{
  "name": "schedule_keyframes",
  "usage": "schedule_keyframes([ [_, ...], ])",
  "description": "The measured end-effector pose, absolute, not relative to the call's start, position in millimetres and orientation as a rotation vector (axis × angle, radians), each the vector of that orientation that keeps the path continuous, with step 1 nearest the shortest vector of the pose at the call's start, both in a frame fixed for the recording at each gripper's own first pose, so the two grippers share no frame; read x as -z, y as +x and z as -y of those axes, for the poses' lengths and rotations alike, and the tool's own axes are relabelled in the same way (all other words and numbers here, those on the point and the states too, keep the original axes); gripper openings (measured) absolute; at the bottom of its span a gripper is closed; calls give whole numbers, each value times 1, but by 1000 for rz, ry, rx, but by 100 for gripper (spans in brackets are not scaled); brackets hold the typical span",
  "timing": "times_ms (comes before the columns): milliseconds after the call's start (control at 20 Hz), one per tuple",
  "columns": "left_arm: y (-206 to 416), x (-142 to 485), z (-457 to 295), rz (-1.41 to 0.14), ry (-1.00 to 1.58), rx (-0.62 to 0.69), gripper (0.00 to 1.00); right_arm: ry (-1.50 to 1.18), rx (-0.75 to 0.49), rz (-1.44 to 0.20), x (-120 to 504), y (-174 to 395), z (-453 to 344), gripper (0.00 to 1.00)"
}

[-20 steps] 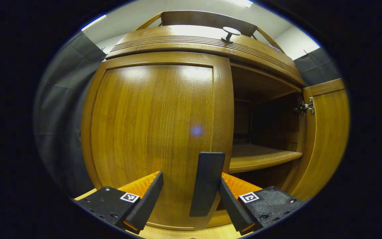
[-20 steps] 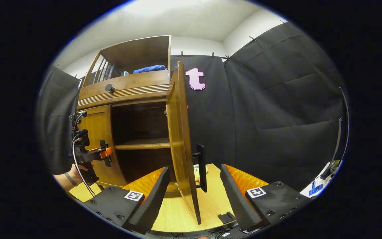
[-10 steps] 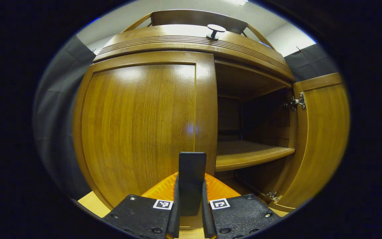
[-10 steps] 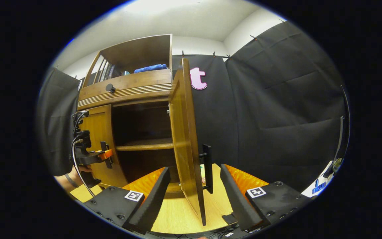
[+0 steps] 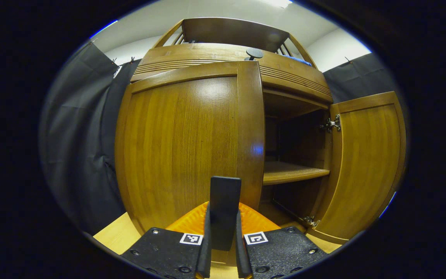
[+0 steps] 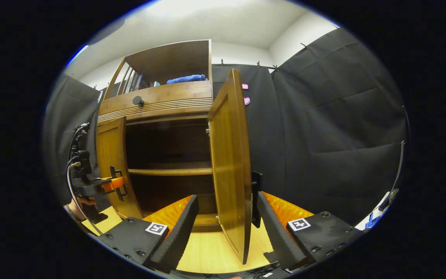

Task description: Open the right door of the double-door shoe cabinet with the right hand, and open the left door with the left hand.

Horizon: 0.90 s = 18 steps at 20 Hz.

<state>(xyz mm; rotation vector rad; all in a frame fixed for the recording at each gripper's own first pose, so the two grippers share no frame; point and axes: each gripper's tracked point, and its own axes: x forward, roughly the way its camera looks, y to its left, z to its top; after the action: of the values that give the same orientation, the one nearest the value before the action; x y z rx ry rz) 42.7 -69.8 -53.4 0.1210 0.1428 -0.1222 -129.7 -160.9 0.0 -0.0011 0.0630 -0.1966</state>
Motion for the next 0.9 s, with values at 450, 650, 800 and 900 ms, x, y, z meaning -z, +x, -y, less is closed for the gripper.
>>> schedule_keyframes([
  [450,37,43,61,-99,123,28,25,-32,80,-41,-5,-117,115,89],
  [650,35,44,55,-86,118,-33,24,-31,20,-36,-4,-102,96,89],
  [800,39,42,54,-72,116,-82,25,-29,-12,-40,-2,-94,88,89],
  [900,35,42,49,-76,100,-103,25,-21,-33,-42,1,-88,82,100],
])
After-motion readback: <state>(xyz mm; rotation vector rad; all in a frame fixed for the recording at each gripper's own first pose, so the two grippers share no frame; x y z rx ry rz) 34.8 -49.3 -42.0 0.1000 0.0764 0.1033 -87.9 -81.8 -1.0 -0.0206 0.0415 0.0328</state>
